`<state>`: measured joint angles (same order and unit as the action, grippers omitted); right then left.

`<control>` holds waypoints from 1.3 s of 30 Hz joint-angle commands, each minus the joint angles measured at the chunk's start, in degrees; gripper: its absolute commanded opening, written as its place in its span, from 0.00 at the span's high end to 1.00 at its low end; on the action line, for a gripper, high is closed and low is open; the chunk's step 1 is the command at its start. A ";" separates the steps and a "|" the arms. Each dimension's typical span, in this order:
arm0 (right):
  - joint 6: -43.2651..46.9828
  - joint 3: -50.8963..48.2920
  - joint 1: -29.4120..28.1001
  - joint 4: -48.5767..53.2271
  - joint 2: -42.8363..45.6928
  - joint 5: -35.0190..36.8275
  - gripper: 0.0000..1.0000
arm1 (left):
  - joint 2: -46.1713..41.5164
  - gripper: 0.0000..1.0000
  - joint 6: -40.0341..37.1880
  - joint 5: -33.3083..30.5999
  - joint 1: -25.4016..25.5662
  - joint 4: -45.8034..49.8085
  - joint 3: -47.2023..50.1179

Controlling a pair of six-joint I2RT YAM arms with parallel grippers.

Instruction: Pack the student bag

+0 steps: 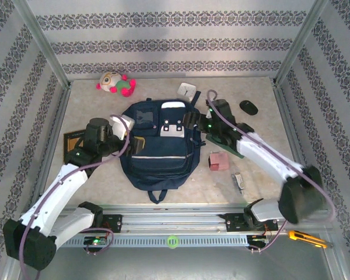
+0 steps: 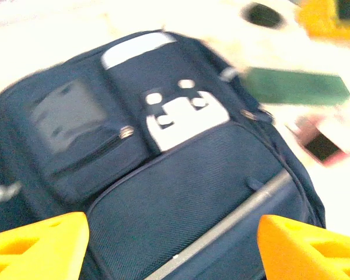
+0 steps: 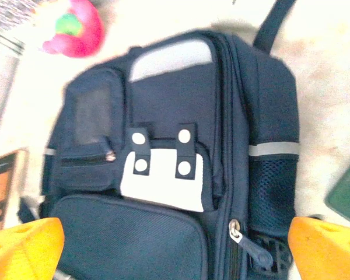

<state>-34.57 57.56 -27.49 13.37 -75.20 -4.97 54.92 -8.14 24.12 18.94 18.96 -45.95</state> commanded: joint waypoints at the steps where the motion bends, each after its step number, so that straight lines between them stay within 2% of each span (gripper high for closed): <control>1: 5.42 -6.60 0.48 2.43 5.86 1.03 0.02 | 4.24 0.25 -21.29 6.41 5.58 2.19 -0.38; 3: 6.26 -10.05 0.77 2.91 10.28 0.99 0.02 | 9.33 0.25 -26.69 1.31 10.96 4.72 -2.30; 5: 6.11 -12.64 1.00 3.37 14.01 1.41 0.02 | 14.02 0.24 -29.05 -3.47 14.86 3.08 -3.32; 10: 4.59 -17.47 1.40 3.51 20.93 3.54 0.02 | 23.77 0.20 -29.56 -5.52 18.70 -7.60 -4.64; 16: 4.01 -20.16 1.57 3.22 24.26 3.87 0.02 | 34.74 0.20 -30.58 -5.18 21.87 -6.41 -10.85; 20: 3.81 -21.14 1.64 3.11 24.99 3.59 0.02 | 37.24 0.17 -30.42 -5.79 23.03 -7.52 -11.29; 24: 2.90 -22.30 1.64 2.44 25.10 3.46 0.02 | 37.93 0.17 -31.54 -3.14 23.60 -4.76 -12.12; 29: 2.54 -22.84 1.69 1.67 24.58 2.60 0.02 | 38.31 0.16 -30.97 -9.43 25.03 -6.71 -10.64; 33: 2.53 -22.67 1.65 1.55 24.32 2.35 0.02 | 37.82 0.15 -30.47 -7.17 25.77 -6.98 -9.76; 39: 2.14 -22.58 1.64 1.18 23.87 1.55 0.02 | 38.18 0.14 -28.65 -9.67 26.06 -8.48 -8.37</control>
<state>-31.57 35.46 -26.35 16.01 -51.13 -2.59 92.86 -37.47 16.03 44.25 12.25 -55.57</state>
